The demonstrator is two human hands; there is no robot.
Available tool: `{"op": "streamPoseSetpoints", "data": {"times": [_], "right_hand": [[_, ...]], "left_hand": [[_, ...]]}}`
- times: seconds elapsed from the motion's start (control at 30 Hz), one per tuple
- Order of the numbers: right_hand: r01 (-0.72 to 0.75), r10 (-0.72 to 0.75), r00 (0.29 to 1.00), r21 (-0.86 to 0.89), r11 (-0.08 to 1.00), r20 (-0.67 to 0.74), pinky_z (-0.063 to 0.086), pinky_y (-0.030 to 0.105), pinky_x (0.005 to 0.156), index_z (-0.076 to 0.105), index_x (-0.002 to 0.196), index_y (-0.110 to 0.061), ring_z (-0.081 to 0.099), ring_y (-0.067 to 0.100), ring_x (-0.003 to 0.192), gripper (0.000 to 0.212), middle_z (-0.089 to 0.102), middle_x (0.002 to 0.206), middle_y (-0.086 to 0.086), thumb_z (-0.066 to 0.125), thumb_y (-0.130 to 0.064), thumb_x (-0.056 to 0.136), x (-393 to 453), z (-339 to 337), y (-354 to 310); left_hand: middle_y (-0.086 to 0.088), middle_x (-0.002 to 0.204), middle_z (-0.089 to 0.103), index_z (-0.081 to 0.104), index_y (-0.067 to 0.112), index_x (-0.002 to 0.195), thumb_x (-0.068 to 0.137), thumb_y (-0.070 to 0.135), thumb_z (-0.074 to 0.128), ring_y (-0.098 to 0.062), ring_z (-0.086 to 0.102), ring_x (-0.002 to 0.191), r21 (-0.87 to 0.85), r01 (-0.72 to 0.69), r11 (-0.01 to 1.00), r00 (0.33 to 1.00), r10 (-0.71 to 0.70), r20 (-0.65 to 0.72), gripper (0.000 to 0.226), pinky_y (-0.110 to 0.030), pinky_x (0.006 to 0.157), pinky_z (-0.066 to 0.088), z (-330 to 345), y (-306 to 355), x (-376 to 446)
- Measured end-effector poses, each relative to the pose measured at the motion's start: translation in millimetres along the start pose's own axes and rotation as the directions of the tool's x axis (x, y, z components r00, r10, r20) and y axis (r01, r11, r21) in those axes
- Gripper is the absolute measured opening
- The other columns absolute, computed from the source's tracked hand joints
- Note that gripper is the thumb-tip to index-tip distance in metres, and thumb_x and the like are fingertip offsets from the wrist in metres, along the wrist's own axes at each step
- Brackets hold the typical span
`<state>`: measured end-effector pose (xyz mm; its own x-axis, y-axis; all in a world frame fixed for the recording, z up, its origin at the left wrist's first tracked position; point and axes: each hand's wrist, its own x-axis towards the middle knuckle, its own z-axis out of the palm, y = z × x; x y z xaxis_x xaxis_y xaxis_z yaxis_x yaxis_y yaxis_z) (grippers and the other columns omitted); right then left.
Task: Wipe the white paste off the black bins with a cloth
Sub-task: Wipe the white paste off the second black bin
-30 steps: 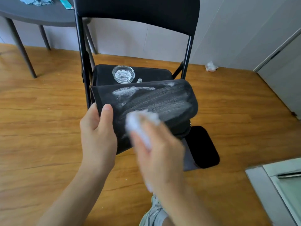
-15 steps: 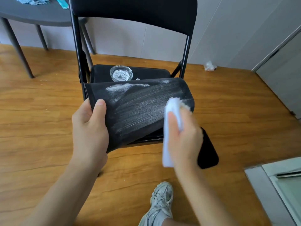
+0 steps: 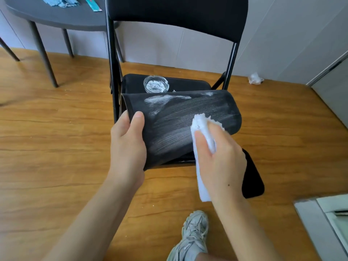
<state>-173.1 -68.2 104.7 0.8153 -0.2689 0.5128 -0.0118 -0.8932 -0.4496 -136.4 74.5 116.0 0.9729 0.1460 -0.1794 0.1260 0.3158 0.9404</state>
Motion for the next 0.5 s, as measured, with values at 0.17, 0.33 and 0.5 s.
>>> {"op": "streamPoseSetpoints", "data": {"times": [0.17,0.33,0.5], "right_hand": [[0.309,-0.326,0.919,0.110,0.945,0.220,0.048,0.029,0.048,0.064,0.115,-0.028,0.061,0.013,0.065,0.031,0.062,0.082,-0.007,0.045,-0.041,0.096,-22.4,5.5,-52.9],[0.341,-0.329,0.924,-0.029,0.940,0.193,0.045,0.029,0.047,0.066,0.095,-0.024,0.057,0.018,0.058,0.026,0.058,0.071,-0.007,0.046,-0.040,0.094,36.7,8.0,-55.4],[0.349,-0.310,0.916,-0.126,0.928,0.257,0.034,0.029,0.051,0.057,0.083,-0.020,0.055,0.022,0.063,0.025,0.046,0.069,-0.006,0.043,-0.036,0.097,74.0,30.7,-81.9]], "left_hand": [[-0.009,0.074,0.042,0.043,-0.001,0.080,0.104,0.023,0.041,-0.027,0.038,0.069,-0.014,-0.020,1.000,1.000,0.020,-0.002,0.034,-0.036,0.060,0.038,-5.7,-2.9,1.4],[-0.011,0.075,0.064,0.061,0.009,0.085,0.104,0.017,0.039,-0.025,0.059,0.072,0.069,-0.107,0.992,0.991,0.101,0.088,0.030,-0.040,0.064,0.049,-10.1,-6.7,-7.6],[-0.023,0.077,0.054,0.048,-0.005,0.091,0.099,0.025,0.043,-0.035,0.049,0.070,0.092,-0.118,0.989,0.993,0.114,0.044,0.032,-0.047,0.064,0.044,-13.4,-8.3,1.1]]}}
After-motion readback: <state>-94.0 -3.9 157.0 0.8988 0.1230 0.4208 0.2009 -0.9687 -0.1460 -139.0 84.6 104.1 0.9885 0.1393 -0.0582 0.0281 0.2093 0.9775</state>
